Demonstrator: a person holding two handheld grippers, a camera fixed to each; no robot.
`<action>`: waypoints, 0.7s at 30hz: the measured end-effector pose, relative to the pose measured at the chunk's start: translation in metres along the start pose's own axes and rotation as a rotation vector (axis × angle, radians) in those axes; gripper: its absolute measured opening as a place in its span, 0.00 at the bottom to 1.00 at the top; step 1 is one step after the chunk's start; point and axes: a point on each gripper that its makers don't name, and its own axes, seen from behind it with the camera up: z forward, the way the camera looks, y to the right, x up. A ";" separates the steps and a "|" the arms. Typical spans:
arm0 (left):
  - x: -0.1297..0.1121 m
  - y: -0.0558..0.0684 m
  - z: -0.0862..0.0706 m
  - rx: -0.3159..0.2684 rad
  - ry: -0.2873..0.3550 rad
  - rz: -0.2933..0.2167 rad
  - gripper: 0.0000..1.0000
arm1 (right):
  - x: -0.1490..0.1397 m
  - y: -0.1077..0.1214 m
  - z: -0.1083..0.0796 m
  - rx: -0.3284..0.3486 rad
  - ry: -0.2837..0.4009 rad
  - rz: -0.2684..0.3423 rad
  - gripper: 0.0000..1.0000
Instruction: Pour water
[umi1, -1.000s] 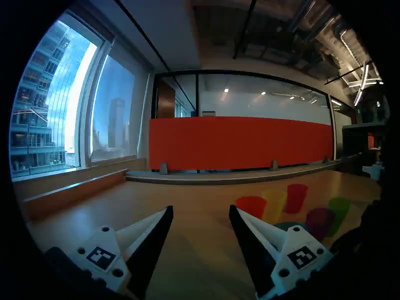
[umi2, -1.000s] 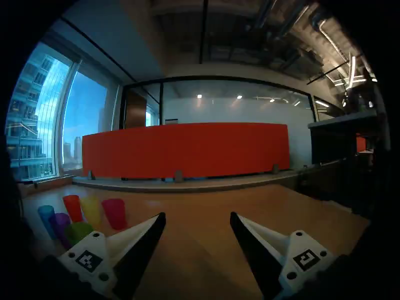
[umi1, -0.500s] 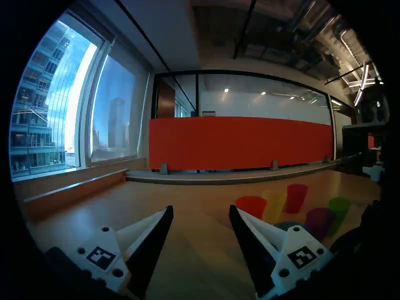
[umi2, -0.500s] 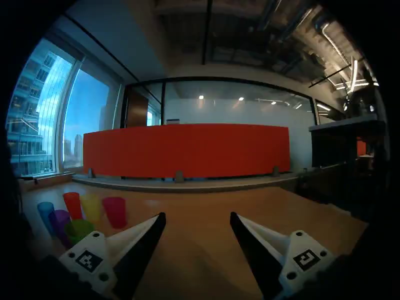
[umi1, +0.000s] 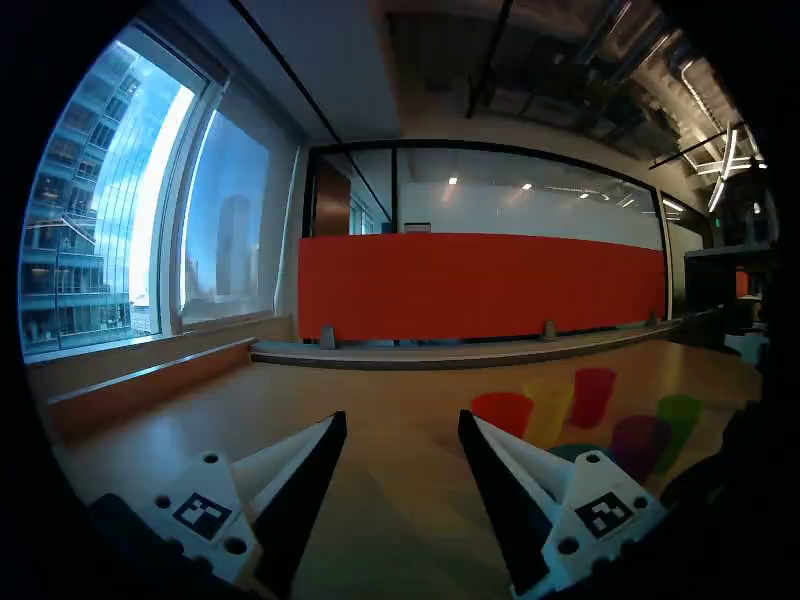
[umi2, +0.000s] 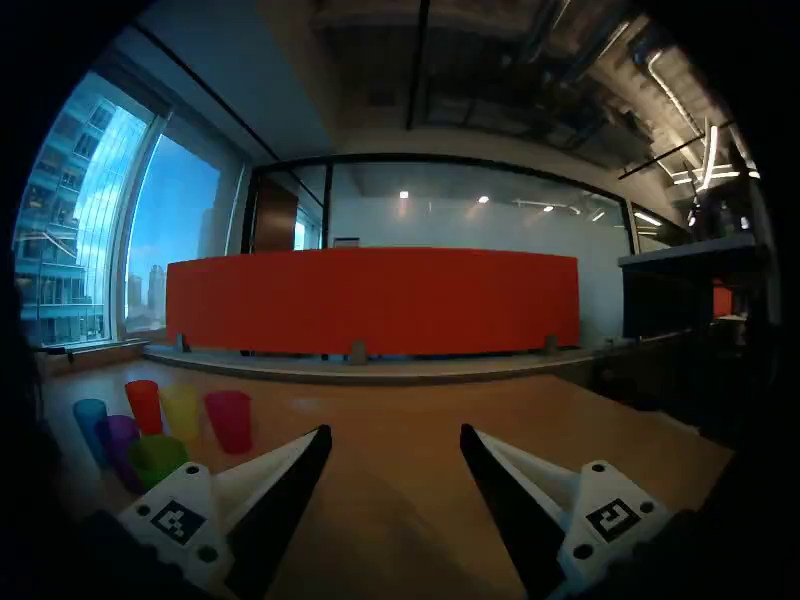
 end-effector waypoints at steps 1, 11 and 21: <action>0.000 0.000 0.000 0.000 0.000 0.000 0.82 | 0.000 0.000 0.000 0.000 0.000 0.000 0.99; 0.000 0.000 0.000 0.000 0.000 0.000 0.82 | 0.000 0.000 0.002 -0.001 -0.002 -0.001 0.99; 0.000 0.000 0.000 0.000 0.000 0.000 0.82 | 0.000 0.000 0.001 -0.001 -0.003 -0.001 1.00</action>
